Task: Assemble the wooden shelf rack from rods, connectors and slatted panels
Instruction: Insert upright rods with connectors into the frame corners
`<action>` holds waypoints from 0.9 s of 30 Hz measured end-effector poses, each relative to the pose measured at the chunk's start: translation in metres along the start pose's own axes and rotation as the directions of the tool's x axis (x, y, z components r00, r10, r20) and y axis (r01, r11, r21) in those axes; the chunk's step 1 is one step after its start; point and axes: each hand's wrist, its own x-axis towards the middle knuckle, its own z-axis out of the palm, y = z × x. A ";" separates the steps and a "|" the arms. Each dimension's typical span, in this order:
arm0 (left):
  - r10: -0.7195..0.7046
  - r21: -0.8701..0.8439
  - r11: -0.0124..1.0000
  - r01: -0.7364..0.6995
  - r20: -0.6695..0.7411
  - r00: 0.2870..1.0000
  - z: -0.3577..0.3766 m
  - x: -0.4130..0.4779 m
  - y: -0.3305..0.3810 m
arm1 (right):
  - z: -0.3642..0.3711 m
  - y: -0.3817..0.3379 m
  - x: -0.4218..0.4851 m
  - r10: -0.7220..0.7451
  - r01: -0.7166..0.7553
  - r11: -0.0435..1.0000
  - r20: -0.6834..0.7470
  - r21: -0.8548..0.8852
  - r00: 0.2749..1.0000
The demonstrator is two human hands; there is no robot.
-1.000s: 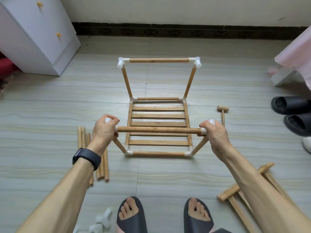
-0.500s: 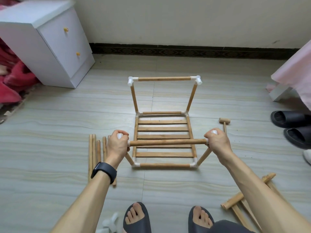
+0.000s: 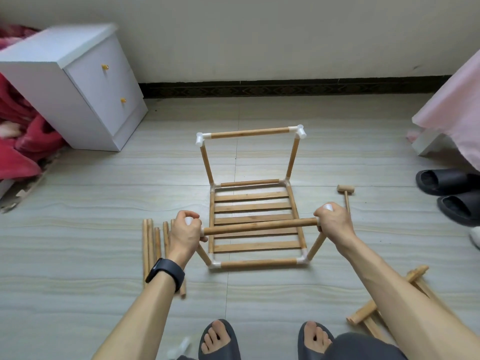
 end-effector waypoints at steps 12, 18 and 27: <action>0.383 0.546 0.532 -0.647 0.527 0.759 0.068 -0.042 0.105 | -0.059 0.067 -0.048 0.037 0.022 0.918 -0.142 0.395 0.989; 0.464 0.363 0.126 -0.923 0.801 0.378 0.177 -0.090 0.143 | -0.090 0.182 -0.063 0.303 -0.270 0.950 -0.257 0.154 0.918; 0.386 0.359 -0.095 -0.928 0.873 0.298 0.222 -0.076 0.109 | -0.093 0.285 -0.086 0.306 -0.366 0.702 -0.205 -0.611 0.930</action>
